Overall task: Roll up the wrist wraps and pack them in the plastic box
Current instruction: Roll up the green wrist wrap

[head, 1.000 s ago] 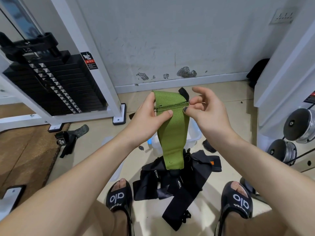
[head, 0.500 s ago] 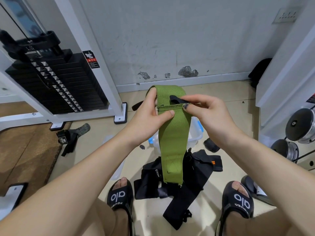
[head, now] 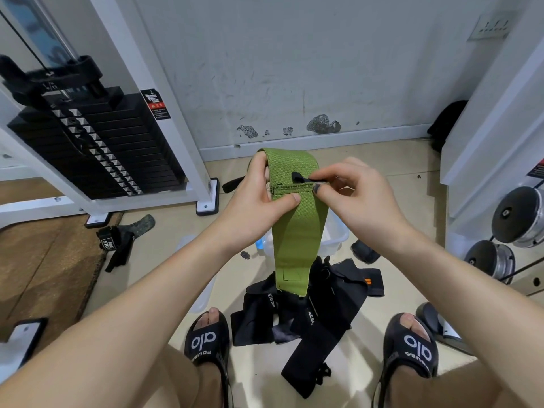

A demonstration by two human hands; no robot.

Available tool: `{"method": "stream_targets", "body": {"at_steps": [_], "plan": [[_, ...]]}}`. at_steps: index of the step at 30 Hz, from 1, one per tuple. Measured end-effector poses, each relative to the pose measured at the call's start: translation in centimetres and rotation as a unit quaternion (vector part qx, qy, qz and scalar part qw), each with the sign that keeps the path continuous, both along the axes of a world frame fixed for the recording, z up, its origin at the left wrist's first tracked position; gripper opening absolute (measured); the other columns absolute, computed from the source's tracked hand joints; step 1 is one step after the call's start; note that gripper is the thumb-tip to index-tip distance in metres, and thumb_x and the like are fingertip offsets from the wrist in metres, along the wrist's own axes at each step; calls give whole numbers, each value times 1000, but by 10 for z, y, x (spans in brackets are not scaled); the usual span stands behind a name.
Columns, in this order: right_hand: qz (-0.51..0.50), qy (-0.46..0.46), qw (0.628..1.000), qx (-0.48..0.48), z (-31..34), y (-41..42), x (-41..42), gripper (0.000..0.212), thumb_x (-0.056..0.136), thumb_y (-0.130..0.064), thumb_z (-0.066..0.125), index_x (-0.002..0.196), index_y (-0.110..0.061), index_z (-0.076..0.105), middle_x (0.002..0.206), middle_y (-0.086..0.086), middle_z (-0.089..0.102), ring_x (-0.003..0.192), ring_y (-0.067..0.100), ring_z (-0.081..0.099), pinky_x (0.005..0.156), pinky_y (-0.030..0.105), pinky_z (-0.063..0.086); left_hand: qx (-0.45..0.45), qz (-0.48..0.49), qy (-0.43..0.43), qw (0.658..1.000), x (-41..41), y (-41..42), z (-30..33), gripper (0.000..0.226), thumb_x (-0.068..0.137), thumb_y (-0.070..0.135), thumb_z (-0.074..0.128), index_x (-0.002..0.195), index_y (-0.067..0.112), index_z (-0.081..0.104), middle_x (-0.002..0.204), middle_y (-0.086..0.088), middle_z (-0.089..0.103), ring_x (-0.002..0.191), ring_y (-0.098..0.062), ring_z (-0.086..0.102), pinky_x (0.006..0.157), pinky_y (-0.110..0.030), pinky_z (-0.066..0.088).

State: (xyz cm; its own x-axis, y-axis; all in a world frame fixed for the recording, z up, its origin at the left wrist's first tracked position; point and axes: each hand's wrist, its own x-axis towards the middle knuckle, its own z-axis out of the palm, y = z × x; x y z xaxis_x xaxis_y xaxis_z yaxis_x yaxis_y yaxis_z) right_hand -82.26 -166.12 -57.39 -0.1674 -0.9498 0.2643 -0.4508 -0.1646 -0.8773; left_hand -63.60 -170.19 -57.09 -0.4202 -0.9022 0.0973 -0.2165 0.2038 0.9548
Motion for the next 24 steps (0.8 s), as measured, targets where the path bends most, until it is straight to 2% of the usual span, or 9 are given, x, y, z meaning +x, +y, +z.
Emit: {"method": "stream_targets", "body": {"at_steps": [2,5,8,12,16,18,24], "plan": [[5,16,1000,-3,1,-1,-1,18,89,-6,71,96,-21,79,89,0,58,73,4,56,68,11,42,-2,0,-1,1000,0,0,0,44,95,3,69,130,17,47,121,4,70,113,-15,69,98,-44,58],[26,22,999,-6,1,-1,-3,23,89,-8,72,102,-25,78,91,-3,56,70,5,52,70,15,42,-1,-3,3,1000,-1,0,0,45,94,4,69,131,16,46,122,1,70,115,-21,69,98,-51,57],[63,37,997,-18,-1,-1,-2,28,88,-10,73,107,-31,75,92,-9,56,73,12,52,71,18,41,4,-13,12,1000,-2,0,-1,43,94,-1,67,130,11,45,122,-5,69,114,-26,69,97,-54,57],[72,79,994,-28,0,-1,-5,26,91,-11,71,110,-28,76,86,-11,51,75,4,51,69,12,36,4,-13,9,1000,-3,2,-2,42,94,2,69,128,13,47,120,-1,70,111,-29,70,97,-55,57],[81,121,987,-73,-1,2,-5,34,91,-7,68,118,-26,70,96,-14,58,86,2,54,73,11,37,11,-10,24,1000,-3,1,-1,46,92,6,70,130,15,46,120,-4,69,113,-29,69,96,-58,56],[90,130,984,-77,-1,1,-6,28,91,-7,67,112,-25,71,100,-9,62,90,7,56,73,12,37,12,-15,25,999,-3,1,0,46,91,7,70,130,15,47,120,-4,69,112,-28,69,96,-56,57],[78,123,987,-65,0,-1,-8,16,89,-11,72,99,-22,76,86,-6,59,75,12,53,67,15,38,16,-30,37,999,-2,0,0,45,94,-5,67,131,12,46,121,-5,69,109,-20,71,92,-41,60]]}}
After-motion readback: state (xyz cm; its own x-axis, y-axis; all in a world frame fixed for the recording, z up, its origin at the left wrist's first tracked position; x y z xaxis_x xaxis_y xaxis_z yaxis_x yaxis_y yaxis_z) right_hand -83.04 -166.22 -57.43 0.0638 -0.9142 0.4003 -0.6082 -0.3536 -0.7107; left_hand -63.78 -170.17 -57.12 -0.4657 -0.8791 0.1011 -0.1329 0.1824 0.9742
